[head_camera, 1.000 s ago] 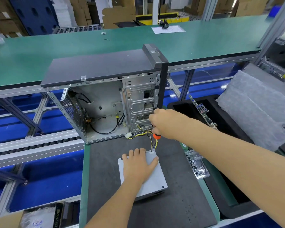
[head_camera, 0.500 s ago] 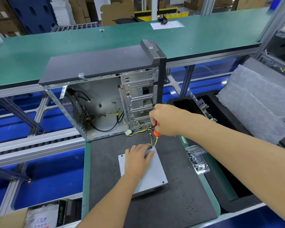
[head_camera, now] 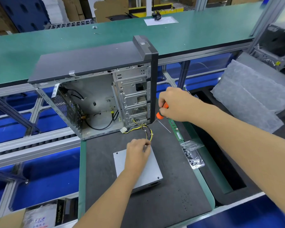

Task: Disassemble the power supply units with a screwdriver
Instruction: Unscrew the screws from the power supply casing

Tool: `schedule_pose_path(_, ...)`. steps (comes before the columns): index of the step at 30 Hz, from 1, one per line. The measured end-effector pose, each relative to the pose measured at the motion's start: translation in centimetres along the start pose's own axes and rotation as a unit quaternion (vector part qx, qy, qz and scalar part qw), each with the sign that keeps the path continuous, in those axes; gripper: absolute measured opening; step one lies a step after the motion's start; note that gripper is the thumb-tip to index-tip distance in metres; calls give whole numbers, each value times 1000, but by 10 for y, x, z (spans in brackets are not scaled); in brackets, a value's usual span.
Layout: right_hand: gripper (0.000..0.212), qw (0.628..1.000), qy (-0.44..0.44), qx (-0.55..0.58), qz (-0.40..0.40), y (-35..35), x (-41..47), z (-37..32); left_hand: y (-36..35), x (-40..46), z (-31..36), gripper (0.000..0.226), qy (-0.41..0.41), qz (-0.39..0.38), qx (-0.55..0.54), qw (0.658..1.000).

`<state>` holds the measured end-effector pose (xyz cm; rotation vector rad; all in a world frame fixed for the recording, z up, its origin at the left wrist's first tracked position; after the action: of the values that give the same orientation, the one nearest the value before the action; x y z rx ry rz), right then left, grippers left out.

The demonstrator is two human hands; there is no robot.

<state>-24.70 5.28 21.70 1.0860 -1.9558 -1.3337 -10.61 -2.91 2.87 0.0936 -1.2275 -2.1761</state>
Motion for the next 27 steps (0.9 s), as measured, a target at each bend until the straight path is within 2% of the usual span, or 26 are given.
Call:
schedule_pose_path(3, 8, 998, -14, 16, 53, 4, -2, 12, -20, 1, 34, 8, -96, -87, 46, 990)
schedule_pose_path(5, 10, 997, -15, 23, 67, 3, -5, 16, -37, 1, 51, 14, -139, -157, 116, 971)
schedule_pose_path(8, 13, 997, -11, 33, 67, 0, -11, 19, -58, 0, 58, 19, -160, -218, 222, 937)
schedule_pose_path(10, 13, 997, -8, 32, 63, -2, -14, 23, -63, -1, 54, 25, -147, -229, 239, 932)
schedule_pose_path(12, 13, 998, -7, 32, 57, -3, -16, 28, -62, -2, 49, 30, -131, -211, 222, 943)
schedule_pose_path(16, 19, 997, -15, 52, 59, -4, -16, 36, -35, -4, 36, 21, -100, -94, 119, 983)
schedule_pose_path(19, 28, 992, -29, 97, 77, -5, -15, 37, -6, -5, 10, 13, -22, -2, 99, 995)
schedule_pose_path(21, 30, 985, -34, 142, 90, -7, -14, 35, 13, -8, -14, 18, 48, 39, 102, 993)
schedule_pose_path(24, 29, 975, -31, 201, 92, -15, -10, 24, 33, -17, -53, 25, 127, 54, 83, 987)
schedule_pose_path(27, 26, 968, -32, 239, 76, -30, -4, 7, 43, -31, -82, 27, 188, 37, -35, 981)
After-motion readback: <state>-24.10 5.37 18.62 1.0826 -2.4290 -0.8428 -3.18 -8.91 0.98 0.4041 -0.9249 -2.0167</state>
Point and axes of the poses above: each hand's wrist, its own x-axis towards the middle knuckle, its own y-axis out of the back of the hand, z = x × y, the point moved 5 cm from there along x, towards the middle knuckle, and after that the axes turned 9 degrees about x, right-handed, at the moved point
